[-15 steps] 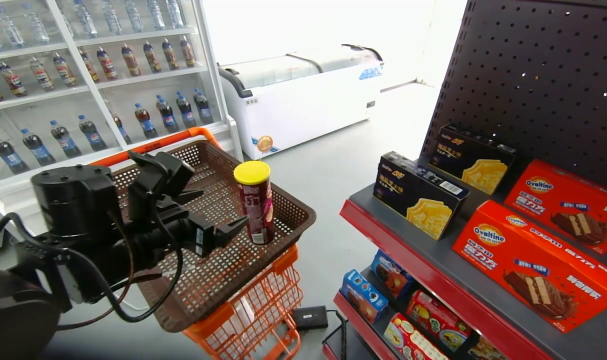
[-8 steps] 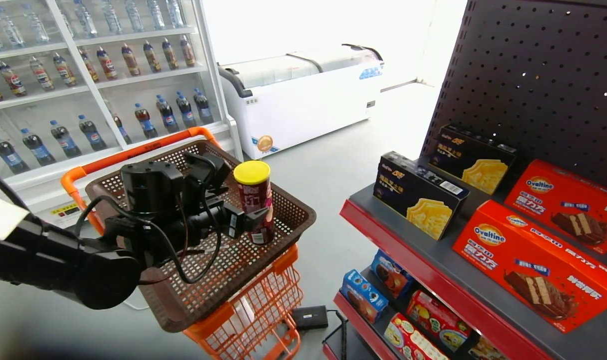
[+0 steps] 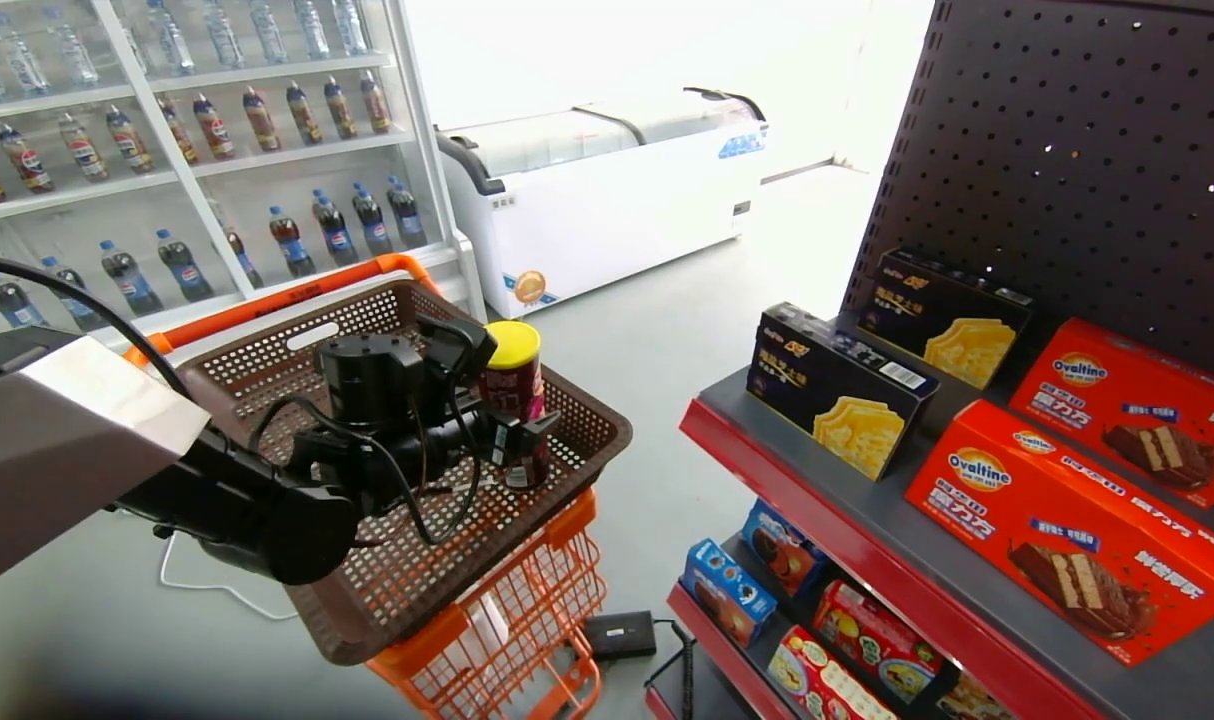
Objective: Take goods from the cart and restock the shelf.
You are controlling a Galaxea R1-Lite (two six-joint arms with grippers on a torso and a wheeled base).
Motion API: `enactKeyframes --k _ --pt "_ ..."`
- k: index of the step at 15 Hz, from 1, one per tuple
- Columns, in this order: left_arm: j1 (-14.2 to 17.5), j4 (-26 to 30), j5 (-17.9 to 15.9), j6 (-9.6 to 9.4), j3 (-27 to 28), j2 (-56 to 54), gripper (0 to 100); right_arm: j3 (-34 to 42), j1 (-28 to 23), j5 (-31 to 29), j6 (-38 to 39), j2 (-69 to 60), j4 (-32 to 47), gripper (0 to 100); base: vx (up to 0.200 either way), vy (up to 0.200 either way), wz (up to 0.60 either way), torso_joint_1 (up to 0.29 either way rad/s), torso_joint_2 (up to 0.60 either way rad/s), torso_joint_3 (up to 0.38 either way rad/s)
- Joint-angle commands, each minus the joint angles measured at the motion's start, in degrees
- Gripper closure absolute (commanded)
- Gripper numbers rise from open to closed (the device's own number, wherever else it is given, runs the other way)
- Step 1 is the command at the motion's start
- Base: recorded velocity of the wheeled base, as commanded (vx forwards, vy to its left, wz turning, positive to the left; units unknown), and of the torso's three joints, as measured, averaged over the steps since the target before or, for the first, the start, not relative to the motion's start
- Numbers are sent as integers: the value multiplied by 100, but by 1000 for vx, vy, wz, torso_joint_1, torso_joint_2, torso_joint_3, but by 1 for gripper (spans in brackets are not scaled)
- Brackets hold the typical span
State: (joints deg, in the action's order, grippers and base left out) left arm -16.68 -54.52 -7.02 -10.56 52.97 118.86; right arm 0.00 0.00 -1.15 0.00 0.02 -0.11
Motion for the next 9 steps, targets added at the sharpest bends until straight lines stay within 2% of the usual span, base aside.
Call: enactKeyframes --k 1,5,6,7,9 --pt "7 -42 -1 1 65 182 0 0 0 0 0 6 2 0 0 0 0 0 0 0" --pt "7 -77 -1 1 117 296 0 0 0 0 0 6 -7 0 0 0 0 0 0 0" --pt "7 -173 -1 1 179 349 100 0 0 0 0 6 -7 0 0 0 0 0 0 0" --pt "15 -165 17 1 214 357 100 0 0 0 0 6 2 0 0 0 0 0 0 0" --pt "15 -165 298 -8 179 349 100 0 0 0 0 6 2 0 0 0 0 0 0 0"
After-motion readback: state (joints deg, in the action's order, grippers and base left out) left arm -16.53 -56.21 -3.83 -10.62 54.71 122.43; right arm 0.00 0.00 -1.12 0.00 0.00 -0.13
